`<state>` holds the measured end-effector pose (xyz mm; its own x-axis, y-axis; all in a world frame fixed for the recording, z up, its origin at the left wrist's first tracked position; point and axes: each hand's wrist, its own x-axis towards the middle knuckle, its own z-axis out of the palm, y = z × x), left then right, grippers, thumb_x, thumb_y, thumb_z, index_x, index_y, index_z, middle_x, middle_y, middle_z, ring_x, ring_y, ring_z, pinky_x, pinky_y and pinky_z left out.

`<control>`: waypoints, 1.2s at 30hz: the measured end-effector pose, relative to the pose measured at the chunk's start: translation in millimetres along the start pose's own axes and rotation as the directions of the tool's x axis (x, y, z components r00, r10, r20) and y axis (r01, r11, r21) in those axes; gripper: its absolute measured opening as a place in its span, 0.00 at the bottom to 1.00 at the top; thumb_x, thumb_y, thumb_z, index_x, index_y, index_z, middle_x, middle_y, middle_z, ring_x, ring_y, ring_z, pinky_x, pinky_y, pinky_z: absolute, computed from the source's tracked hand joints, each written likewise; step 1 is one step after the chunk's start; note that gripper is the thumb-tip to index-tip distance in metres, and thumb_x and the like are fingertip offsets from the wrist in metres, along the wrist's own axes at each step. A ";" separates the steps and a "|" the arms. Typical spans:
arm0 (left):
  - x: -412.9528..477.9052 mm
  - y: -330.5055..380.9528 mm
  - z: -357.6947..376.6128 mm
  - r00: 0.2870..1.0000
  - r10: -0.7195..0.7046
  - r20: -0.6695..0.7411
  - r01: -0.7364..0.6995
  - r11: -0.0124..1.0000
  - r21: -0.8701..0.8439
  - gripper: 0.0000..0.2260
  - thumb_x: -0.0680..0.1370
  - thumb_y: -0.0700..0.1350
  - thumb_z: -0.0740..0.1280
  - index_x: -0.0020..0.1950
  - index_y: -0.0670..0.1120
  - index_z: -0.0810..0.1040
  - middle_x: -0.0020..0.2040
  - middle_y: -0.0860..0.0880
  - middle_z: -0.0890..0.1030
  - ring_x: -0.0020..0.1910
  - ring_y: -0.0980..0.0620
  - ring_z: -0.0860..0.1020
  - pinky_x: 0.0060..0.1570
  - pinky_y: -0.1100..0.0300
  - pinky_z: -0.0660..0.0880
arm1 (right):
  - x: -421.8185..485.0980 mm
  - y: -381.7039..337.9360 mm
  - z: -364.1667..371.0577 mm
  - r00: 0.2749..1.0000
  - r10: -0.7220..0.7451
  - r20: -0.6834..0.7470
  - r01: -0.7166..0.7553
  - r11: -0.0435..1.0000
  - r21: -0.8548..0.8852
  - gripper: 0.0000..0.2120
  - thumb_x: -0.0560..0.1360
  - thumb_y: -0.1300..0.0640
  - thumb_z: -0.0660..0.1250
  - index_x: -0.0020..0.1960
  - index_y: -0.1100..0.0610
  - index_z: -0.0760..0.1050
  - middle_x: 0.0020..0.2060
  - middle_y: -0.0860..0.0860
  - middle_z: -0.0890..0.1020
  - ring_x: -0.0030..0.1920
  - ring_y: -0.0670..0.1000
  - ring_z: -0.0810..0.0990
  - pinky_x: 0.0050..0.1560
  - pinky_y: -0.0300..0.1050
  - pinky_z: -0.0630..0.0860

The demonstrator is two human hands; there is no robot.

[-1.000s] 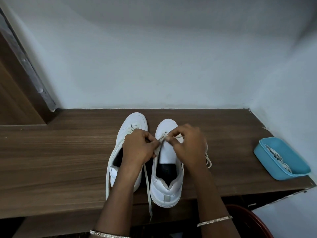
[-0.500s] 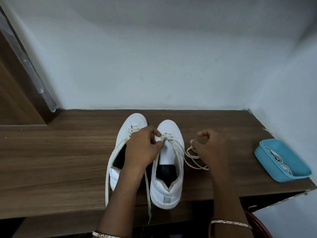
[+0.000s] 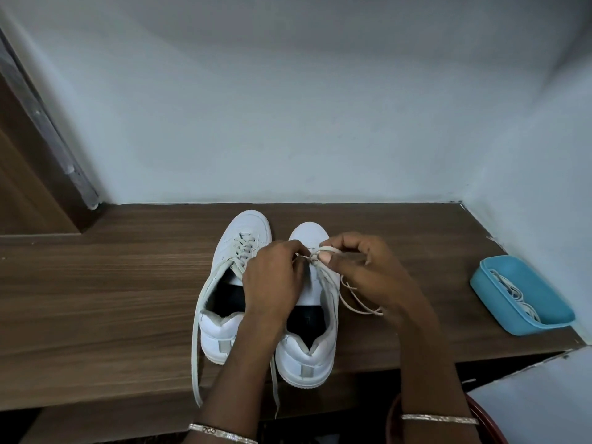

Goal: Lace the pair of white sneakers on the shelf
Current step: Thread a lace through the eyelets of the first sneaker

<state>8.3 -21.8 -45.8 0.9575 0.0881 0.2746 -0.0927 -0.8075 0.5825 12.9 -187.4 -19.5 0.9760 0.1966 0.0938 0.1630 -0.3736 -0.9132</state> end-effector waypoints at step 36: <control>14.1 -0.9 -40.5 0.991 -0.135 0.023 0.082 0.450 -0.889 0.10 0.83 0.34 0.59 0.50 0.49 0.73 0.38 0.53 0.78 0.34 0.57 0.73 0.35 0.64 0.69 | -1.5 4.2 14.8 0.965 0.196 -0.174 -0.250 0.891 -0.380 0.05 0.66 0.58 0.76 0.37 0.54 0.80 0.29 0.47 0.81 0.33 0.46 0.80 0.35 0.39 0.69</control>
<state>10.8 3.8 -11.5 0.9672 0.1834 0.1758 -0.2063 0.1629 0.9648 10.0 -175.9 -29.3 0.9990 -0.0413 -0.0198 -0.0436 -0.7261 -0.6862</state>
